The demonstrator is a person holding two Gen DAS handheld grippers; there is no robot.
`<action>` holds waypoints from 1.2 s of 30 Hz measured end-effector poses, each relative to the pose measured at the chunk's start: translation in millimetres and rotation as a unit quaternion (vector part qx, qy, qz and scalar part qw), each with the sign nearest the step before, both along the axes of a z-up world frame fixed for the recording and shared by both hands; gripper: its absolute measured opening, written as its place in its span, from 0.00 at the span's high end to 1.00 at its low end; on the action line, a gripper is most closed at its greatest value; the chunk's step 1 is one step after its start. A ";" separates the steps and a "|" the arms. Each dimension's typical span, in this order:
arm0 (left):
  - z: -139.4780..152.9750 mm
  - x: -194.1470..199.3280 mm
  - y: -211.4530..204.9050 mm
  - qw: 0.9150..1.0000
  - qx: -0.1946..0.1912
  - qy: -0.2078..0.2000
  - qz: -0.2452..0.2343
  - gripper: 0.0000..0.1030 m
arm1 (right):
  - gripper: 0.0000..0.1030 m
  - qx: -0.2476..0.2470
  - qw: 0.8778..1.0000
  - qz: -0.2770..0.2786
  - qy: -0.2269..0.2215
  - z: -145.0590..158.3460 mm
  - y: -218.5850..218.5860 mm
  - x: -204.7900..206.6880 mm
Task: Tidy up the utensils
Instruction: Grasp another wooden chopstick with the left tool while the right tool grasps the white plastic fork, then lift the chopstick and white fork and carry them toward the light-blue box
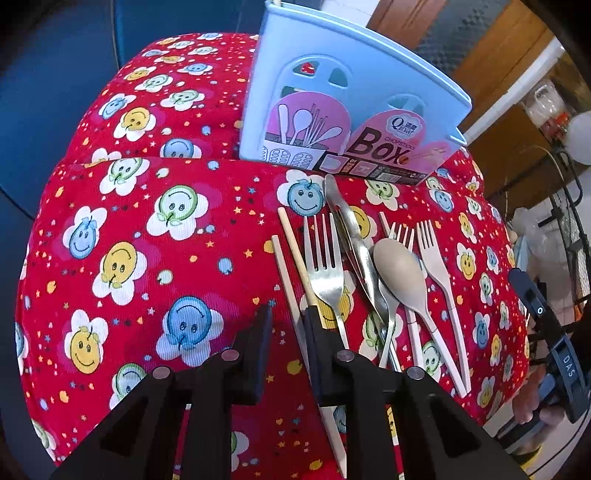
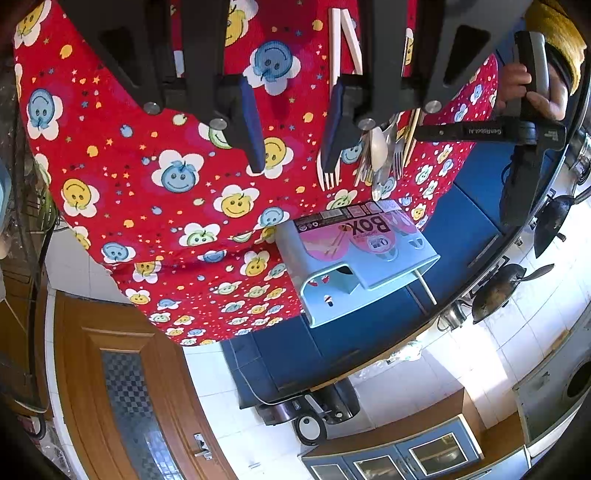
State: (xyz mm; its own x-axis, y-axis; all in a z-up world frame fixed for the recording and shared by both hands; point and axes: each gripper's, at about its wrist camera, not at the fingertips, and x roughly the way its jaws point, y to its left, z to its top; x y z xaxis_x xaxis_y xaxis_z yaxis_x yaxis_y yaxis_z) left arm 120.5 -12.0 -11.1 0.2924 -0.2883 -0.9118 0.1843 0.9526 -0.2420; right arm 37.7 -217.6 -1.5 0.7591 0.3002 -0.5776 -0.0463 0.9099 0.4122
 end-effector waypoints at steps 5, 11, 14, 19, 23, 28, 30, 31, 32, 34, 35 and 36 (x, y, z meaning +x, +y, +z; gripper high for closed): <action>-0.4 3.3 -8.4 1.000 0.017 0.004 -0.012 0.83 | 0.65 -0.014 1.000 0.007 0.012 1.0 5.8 3.2; -3.6 0.6 -9.7 1.000 0.004 -0.011 -0.016 0.93 | 0.65 -0.049 0.997 0.042 0.047 3.6 26.5 13.9; -5.8 -3.0 1.1 0.999 -0.029 -0.020 -0.007 0.94 | 0.65 -0.066 0.993 0.065 0.080 1.2 37.2 21.6; -2.1 -13.2 16.4 0.998 -0.047 -0.047 -0.004 0.96 | 0.65 -0.106 0.979 0.105 0.136 -3.9 55.6 35.2; 6.6 -20.1 27.8 0.995 -0.059 -0.079 -0.007 0.96 | 0.65 -0.140 0.967 0.127 0.173 -6.8 67.6 49.0; 18.7 -25.0 32.6 0.991 -0.065 -0.119 -0.007 0.96 | 0.73 -0.165 0.950 0.142 0.225 -13.6 78.8 66.0; 23.1 -27.5 34.1 0.989 -0.068 -0.133 -0.007 0.96 | 0.78 -0.173 0.942 0.149 0.244 -16.8 83.1 72.2; 25.2 -28.5 34.4 0.988 -0.069 -0.139 -0.007 0.96 | 0.79 -0.176 0.940 0.151 0.249 -17.5 84.3 74.2; 27.5 -30.0 34.6 0.987 -0.070 -0.146 -0.007 0.96 | 0.81 -0.178 0.937 0.155 0.257 -19.0 86.3 76.7; 31.8 -32.5 35.1 0.985 -0.072 -0.158 -0.007 0.96 | 0.82 -0.188 0.933 0.157 0.263 -19.7 90.3 79.7; 34.4 -34.3 35.1 0.983 -0.075 -0.166 -0.007 0.96 | 0.82 -0.192 0.932 0.159 0.265 -19.4 91.7 80.8; 36.3 -35.3 35.1 0.982 -0.077 -0.170 -0.007 0.96 | 0.85 -0.191 0.931 0.156 0.267 -19.4 92.1 81.0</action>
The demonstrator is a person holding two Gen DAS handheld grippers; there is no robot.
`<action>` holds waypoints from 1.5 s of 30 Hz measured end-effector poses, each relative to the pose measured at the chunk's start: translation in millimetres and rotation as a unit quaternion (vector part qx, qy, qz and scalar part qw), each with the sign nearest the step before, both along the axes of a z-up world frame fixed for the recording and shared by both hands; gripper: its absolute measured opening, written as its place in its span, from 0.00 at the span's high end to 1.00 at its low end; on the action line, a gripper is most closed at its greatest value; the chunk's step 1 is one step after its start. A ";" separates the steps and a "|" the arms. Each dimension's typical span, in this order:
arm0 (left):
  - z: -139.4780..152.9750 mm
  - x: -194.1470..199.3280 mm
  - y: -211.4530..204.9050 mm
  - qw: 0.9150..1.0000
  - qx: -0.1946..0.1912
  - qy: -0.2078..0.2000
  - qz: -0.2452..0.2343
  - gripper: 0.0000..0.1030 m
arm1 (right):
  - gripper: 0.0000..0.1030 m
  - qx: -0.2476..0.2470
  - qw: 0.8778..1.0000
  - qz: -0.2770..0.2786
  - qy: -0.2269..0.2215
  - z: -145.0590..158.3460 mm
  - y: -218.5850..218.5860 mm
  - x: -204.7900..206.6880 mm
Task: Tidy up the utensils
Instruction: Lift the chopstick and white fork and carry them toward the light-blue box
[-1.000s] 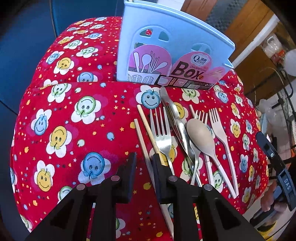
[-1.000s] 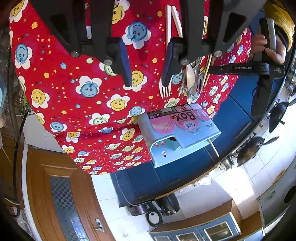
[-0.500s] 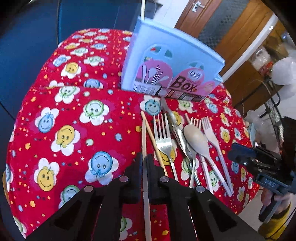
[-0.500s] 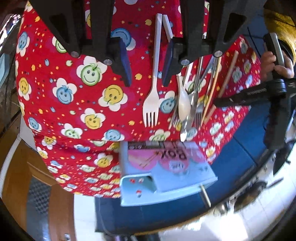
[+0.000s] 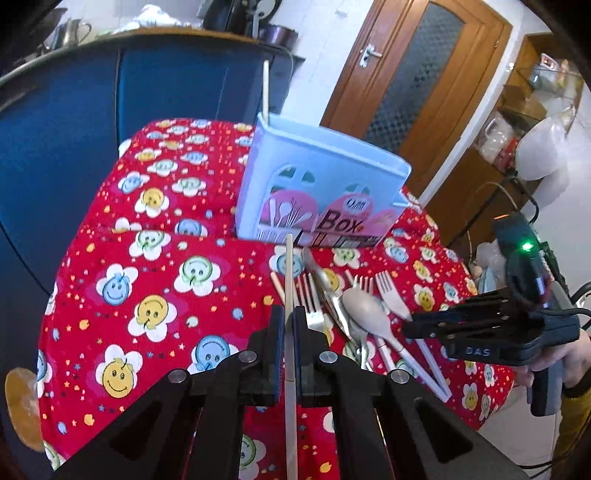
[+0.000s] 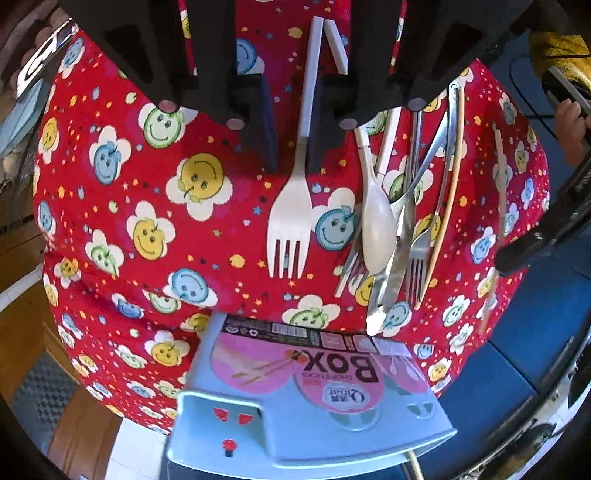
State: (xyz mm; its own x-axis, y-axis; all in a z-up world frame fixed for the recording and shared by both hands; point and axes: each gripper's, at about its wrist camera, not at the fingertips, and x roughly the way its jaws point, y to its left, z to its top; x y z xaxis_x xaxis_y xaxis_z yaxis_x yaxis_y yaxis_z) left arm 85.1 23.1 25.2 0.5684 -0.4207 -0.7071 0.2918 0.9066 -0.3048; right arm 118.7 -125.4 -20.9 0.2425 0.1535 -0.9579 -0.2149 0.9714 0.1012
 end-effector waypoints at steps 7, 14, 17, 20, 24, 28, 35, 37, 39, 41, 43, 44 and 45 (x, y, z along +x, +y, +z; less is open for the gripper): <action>13.3 -16.8 5.2 0.998 -0.035 -0.048 0.013 0.96 | 0.93 0.039 0.998 -0.031 -0.049 2.8 -8.5 -10.6; 29.3 -32.4 4.5 0.994 -0.048 -0.099 0.019 0.96 | 0.93 0.089 0.981 -0.054 -0.163 17.9 -13.8 -49.5; 36.3 -38.8 2.7 0.992 -0.045 -0.120 0.022 0.96 | 0.93 0.111 0.969 -0.072 -0.209 26.5 -19.7 -63.8; 43.5 -42.0 0.7 0.989 -0.045 -0.138 0.024 0.96 | 0.93 0.131 0.957 -0.091 -0.241 33.1 -28.9 -70.0; 52.2 -44.5 -2.1 0.986 -0.050 -0.155 0.029 0.96 | 0.93 0.128 0.947 -0.097 -0.279 42.9 -32.0 -76.0; 59.7 -43.9 -5.0 0.984 -0.056 -0.163 0.037 0.96 | 0.93 0.131 0.935 -0.100 -0.314 54.4 -36.3 -84.4; 72.9 -39.2 -8.8 0.981 -0.064 -0.179 0.043 0.96 | 0.93 0.141 0.915 -0.100 -0.363 75.4 -42.0 -91.8; 78.2 -37.6 -10.6 0.979 -0.061 -0.187 0.045 0.96 | 0.93 0.139 0.913 -0.099 -0.370 80.0 -42.3 -91.1; 83.7 -35.6 -11.5 0.978 -0.060 -0.197 0.047 0.96 | 0.93 0.136 0.910 -0.099 -0.379 85.2 -43.0 -89.6; 89.6 -33.4 -13.1 0.976 -0.059 -0.206 0.047 0.96 | 0.93 0.138 0.907 -0.100 -0.384 88.7 -44.2 -88.8; 94.9 -31.7 -14.5 0.974 -0.057 -0.216 0.049 0.96 | 0.93 0.141 0.904 -0.102 -0.391 93.5 -45.8 -85.7; 97.1 -30.5 -15.1 0.973 -0.055 -0.220 0.050 0.96 | 0.93 0.141 0.903 -0.102 -0.393 94.7 -46.6 -85.4; 100.0 -28.7 -15.9 0.972 -0.053 -0.225 0.051 0.96 | 0.93 0.143 0.901 -0.103 -0.397 97.2 -47.3 -83.8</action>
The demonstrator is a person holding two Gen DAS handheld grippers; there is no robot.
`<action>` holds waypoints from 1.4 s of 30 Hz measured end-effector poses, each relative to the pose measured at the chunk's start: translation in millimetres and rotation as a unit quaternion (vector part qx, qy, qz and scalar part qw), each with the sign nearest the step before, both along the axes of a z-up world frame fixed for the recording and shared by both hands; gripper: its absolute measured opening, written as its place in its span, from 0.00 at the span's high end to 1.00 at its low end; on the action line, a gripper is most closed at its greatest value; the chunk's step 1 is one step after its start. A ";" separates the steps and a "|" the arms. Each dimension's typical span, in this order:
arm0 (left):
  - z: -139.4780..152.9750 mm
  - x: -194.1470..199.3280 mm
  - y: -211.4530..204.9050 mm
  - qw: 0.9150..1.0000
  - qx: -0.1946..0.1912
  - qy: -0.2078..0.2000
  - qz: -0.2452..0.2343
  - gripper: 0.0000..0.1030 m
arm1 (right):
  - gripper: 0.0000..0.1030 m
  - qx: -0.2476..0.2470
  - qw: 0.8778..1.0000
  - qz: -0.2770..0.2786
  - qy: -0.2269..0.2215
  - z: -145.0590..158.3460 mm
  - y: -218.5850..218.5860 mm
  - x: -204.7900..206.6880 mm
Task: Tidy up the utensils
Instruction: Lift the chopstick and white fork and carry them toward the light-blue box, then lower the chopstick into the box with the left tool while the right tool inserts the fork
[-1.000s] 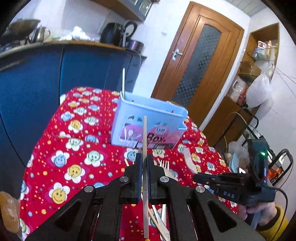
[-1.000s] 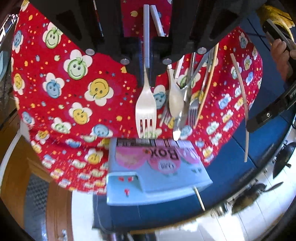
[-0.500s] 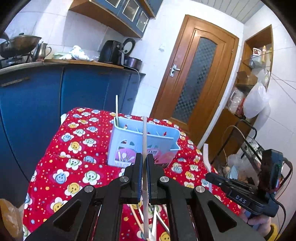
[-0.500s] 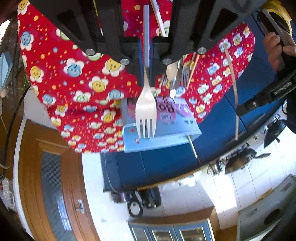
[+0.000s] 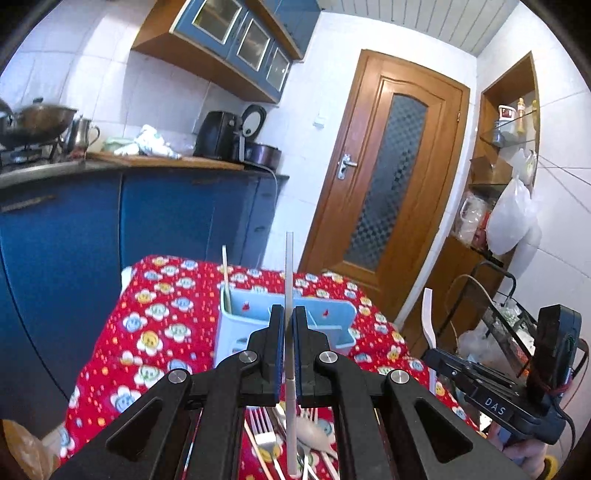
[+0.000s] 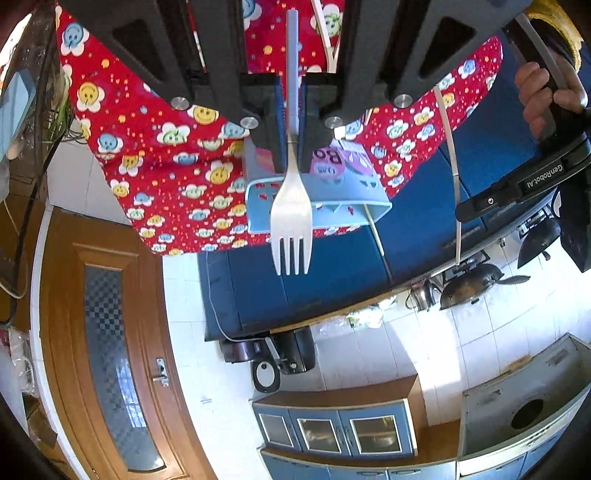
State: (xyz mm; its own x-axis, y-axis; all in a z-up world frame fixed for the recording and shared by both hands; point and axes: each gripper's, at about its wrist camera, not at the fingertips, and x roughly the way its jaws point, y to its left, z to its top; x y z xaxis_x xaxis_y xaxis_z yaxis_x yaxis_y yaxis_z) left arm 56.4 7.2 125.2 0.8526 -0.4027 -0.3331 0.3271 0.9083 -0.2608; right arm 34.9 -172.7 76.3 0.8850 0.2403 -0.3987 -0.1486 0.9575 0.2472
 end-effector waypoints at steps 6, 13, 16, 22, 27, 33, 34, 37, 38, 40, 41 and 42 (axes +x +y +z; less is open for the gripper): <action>13.6 15.9 -0.8 1.000 0.000 -0.024 0.016 0.96 | 0.93 0.004 1.000 -0.001 -0.023 11.5 -1.1 11.4; 32.7 41.0 -6.1 0.997 0.001 -0.059 0.041 0.96 | 0.93 -0.008 0.998 0.004 -0.055 27.3 4.7 29.5; 38.1 54.3 -10.2 0.996 0.001 -0.077 0.052 0.96 | 0.93 -0.008 0.998 0.004 -0.069 31.3 4.8 41.2; 39.8 77.9 -16.8 0.989 0.002 -0.120 0.080 0.96 | 0.93 0.008 0.996 0.006 -0.087 34.0 -1.7 74.7; 27.3 102.6 -18.8 0.987 0.012 -0.131 0.089 0.96 | 0.93 0.011 0.994 0.011 -0.105 26.9 -1.7 105.9; 1.9 122.5 -22.3 0.986 0.022 -0.128 0.110 0.96 | 0.93 0.002 0.993 0.004 -0.117 6.8 0.6 137.8; -1.9 125.2 -23.2 0.986 0.023 -0.124 0.111 0.96 | 0.93 -0.002 0.993 0.002 -0.118 2.3 1.6 142.9; -15.5 133.0 -27.1 0.986 0.035 -0.120 0.108 0.96 | 0.93 -0.014 0.994 0.000 -0.112 -9.2 5.4 155.2; -19.3 134.2 -28.7 0.986 0.039 -0.119 0.106 0.96 | 0.93 -0.017 0.994 0.000 -0.108 -13.7 6.7 157.8; -26.9 136.0 -31.3 0.987 0.046 -0.117 0.102 0.96 | 0.93 -0.018 0.995 0.005 -0.101 -20.3 8.0 160.1; -30.7 136.9 -31.3 0.987 0.046 -0.114 0.099 0.96 | 0.93 -0.019 0.995 0.007 -0.099 -22.4 8.2 160.0; -33.7 136.7 -32.3 0.988 0.046 -0.113 0.097 0.96 | 0.93 -0.021 0.995 0.008 -0.096 -25.0 8.9 159.3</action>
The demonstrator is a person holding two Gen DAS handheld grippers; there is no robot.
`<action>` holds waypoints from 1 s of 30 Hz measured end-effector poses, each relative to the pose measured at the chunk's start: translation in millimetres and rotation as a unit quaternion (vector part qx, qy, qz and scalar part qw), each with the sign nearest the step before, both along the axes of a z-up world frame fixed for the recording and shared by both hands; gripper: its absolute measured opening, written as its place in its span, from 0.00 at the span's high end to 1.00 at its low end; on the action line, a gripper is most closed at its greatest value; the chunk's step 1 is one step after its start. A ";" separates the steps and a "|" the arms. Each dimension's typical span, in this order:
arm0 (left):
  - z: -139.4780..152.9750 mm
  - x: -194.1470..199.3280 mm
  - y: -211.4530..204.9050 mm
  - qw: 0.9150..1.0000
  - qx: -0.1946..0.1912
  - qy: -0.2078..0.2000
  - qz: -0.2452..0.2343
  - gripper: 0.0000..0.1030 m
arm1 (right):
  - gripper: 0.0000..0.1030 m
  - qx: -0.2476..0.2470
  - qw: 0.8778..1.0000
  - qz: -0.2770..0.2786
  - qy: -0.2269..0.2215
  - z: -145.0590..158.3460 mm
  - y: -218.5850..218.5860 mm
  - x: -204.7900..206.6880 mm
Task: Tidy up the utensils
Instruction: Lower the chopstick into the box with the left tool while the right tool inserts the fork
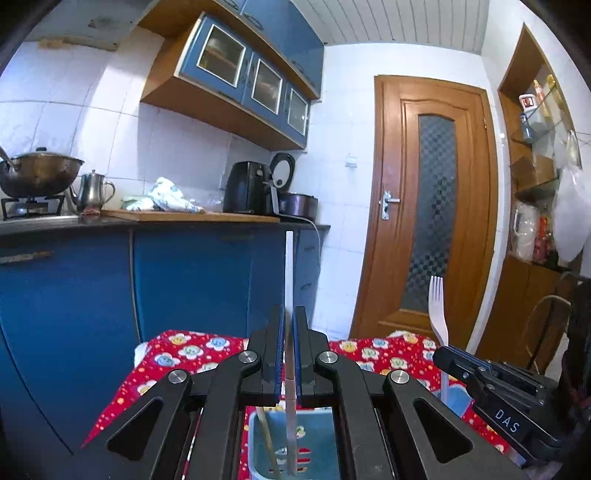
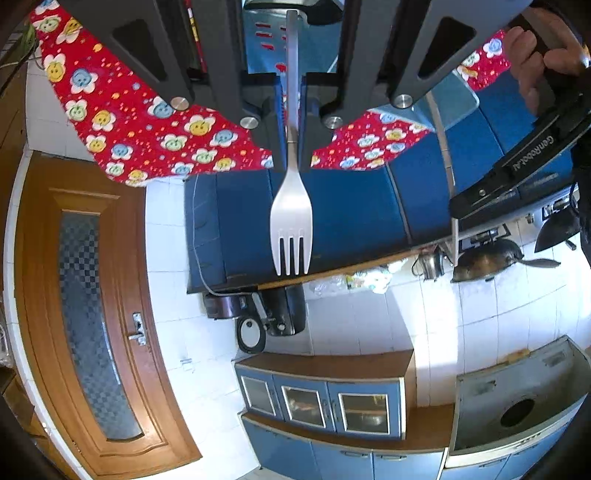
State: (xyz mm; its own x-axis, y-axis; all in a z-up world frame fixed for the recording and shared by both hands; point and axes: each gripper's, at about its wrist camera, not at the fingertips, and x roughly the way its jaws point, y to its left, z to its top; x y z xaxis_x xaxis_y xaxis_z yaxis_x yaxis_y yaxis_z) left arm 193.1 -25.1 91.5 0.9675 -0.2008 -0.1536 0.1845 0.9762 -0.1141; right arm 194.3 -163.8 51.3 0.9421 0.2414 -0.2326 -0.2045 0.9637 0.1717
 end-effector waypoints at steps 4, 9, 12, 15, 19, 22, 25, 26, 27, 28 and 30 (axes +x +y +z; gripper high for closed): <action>-9.5 3.0 1.5 1.000 -0.002 0.015 0.000 0.96 | 0.93 -0.009 1.000 -0.001 0.010 -6.3 0.9 -1.2; -14.8 2.6 1.9 0.999 0.000 0.032 0.000 0.96 | 0.93 -0.020 0.999 0.003 0.029 -10.8 3.4 0.4; -15.3 -0.5 -1.7 0.999 0.009 0.036 -0.007 0.96 | 0.93 -0.025 0.999 0.002 0.039 -13.5 5.6 -0.7; -15.3 -3.6 -5.1 0.999 0.017 0.045 -0.020 0.95 | 0.92 -0.022 0.999 0.001 0.043 -12.5 4.6 -2.7; -15.3 -7.5 -4.2 0.998 0.020 0.053 -0.023 0.85 | 0.84 -0.011 0.999 0.007 0.053 -10.2 1.6 -4.6; -13.5 -9.3 -0.6 0.998 0.010 0.062 -0.027 0.83 | 0.76 -0.012 0.999 0.011 0.048 -5.9 1.6 -9.9; -11.0 -12.6 2.0 0.997 0.004 0.071 -0.030 0.83 | 0.75 -0.005 0.999 0.012 0.041 0.8 -1.5 -16.7; -10.1 -13.8 2.6 0.997 0.004 0.073 -0.032 0.83 | 0.74 -0.001 0.999 0.012 0.039 3.2 -3.1 -19.2; -8.7 -15.4 3.9 0.997 0.002 0.076 -0.033 0.83 | 0.74 0.002 0.999 0.012 0.038 5.2 -4.6 -20.9; -7.7 -17.3 4.8 0.996 0.000 0.080 -0.034 0.83 | 0.74 0.008 0.999 0.011 0.037 8.5 -7.4 -24.5; -5.4 -21.0 8.4 0.995 -0.007 0.090 -0.035 0.83 | 0.73 0.013 0.999 0.010 0.037 13.3 -11.2 -30.1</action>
State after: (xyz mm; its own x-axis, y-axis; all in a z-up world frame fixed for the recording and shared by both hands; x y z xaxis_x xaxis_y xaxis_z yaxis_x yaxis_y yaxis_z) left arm 172.1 -16.7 86.1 0.9083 -0.2699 -0.3196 0.2269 0.9598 -0.1655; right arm 164.2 -174.9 64.5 0.9179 0.2664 -0.2941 -0.2090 0.9546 0.2124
